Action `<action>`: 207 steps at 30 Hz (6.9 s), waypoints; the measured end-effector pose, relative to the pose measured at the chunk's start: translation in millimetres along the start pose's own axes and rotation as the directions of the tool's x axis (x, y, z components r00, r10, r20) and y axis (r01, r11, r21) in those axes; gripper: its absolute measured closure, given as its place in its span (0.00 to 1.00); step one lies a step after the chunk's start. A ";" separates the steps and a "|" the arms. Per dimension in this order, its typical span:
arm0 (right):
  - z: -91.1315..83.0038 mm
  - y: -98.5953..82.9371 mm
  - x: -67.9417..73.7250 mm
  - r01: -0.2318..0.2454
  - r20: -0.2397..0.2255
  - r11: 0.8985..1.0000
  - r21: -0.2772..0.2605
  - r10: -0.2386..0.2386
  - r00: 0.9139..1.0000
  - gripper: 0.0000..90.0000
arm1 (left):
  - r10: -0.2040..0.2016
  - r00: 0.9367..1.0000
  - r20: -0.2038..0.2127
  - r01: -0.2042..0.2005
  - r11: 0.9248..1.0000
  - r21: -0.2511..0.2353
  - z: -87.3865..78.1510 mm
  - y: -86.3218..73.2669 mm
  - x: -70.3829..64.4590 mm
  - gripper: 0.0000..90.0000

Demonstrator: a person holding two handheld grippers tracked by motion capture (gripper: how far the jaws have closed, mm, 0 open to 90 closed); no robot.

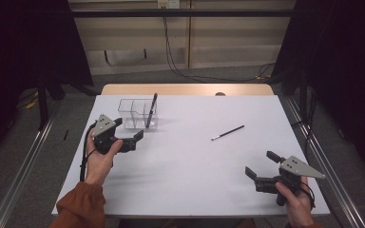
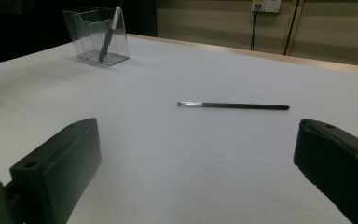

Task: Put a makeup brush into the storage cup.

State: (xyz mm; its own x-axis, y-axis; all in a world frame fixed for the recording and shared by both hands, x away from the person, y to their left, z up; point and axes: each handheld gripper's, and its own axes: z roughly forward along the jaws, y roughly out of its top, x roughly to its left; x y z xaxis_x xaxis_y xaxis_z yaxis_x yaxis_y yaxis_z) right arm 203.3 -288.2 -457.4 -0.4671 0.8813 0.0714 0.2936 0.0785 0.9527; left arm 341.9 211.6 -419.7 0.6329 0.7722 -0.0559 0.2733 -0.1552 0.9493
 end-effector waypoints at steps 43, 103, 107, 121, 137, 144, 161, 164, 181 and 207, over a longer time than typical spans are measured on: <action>-1.0 0.4 -0.2 -0.006 0.015 1.000 -0.007 0.006 1.000 0.00 | -0.044 0.999 -0.002 0.044 0.998 -0.043 -93.7 -57.3 -27.8 0.04; 69.3 39.2 -19.8 0.050 -0.003 0.999 -0.002 -0.050 0.999 0.00 | -0.035 0.999 -0.001 0.035 0.999 -0.031 -99.2 -57.3 -27.1 0.04; 78.5 44.4 -24.1 0.031 -0.004 1.000 0.002 -0.031 1.000 0.01 | -0.028 1.000 -0.005 0.028 0.999 -0.033 -99.5 -56.9 -27.0 0.04; 110.5 59.9 -43.0 0.026 0.051 1.000 0.012 -0.027 0.998 0.00 | -0.029 0.999 -0.012 0.029 0.999 -0.023 -98.5 -57.4 -25.4 0.04; 141.8 86.7 -62.2 0.031 0.092 0.997 0.068 -0.037 0.995 0.01 | -0.029 1.000 -0.010 0.029 0.999 -0.018 -98.4 -57.6 -24.2 0.04; 147.8 89.9 -63.3 0.017 0.042 0.994 0.106 -0.021 0.999 0.02 | -0.039 0.999 -0.014 0.039 0.999 -0.021 -99.0 -57.7 -23.1 0.04; 151.2 102.5 -70.6 0.102 -0.048 0.933 0.346 -0.092 0.995 0.02 | -0.043 0.999 -0.019 0.043 0.999 -0.021 -98.2 -57.5 -22.3 0.04; 154.1 104.7 -71.8 0.125 -0.066 0.907 0.402 -0.107 0.992 0.02 | -0.038 0.999 -0.014 0.037 0.999 -0.021 -97.9 -57.4 -23.0 0.04; 169.2 103.7 -79.2 0.243 -0.224 0.734 0.635 -0.127 0.966 0.04 | -0.022 1.000 -0.019 0.022 1.000 -0.008 -97.3 -58.0 -22.2 0.04; 210.0 101.6 -81.0 0.482 -0.436 0.447 0.754 -0.209 0.875 0.08 | -0.016 1.000 -0.018 0.016 1.000 -0.008 -98.9 -57.7 -23.9 0.04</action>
State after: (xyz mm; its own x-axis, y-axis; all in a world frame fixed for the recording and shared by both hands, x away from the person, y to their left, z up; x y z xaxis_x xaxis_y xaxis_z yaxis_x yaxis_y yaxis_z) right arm 446.1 -253.7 -428.4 -0.8338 0.5520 -0.0078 0.5347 0.8110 0.2376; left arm 239.3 263.0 -442.5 0.6155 0.7854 -0.0654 0.2771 -0.1379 0.9509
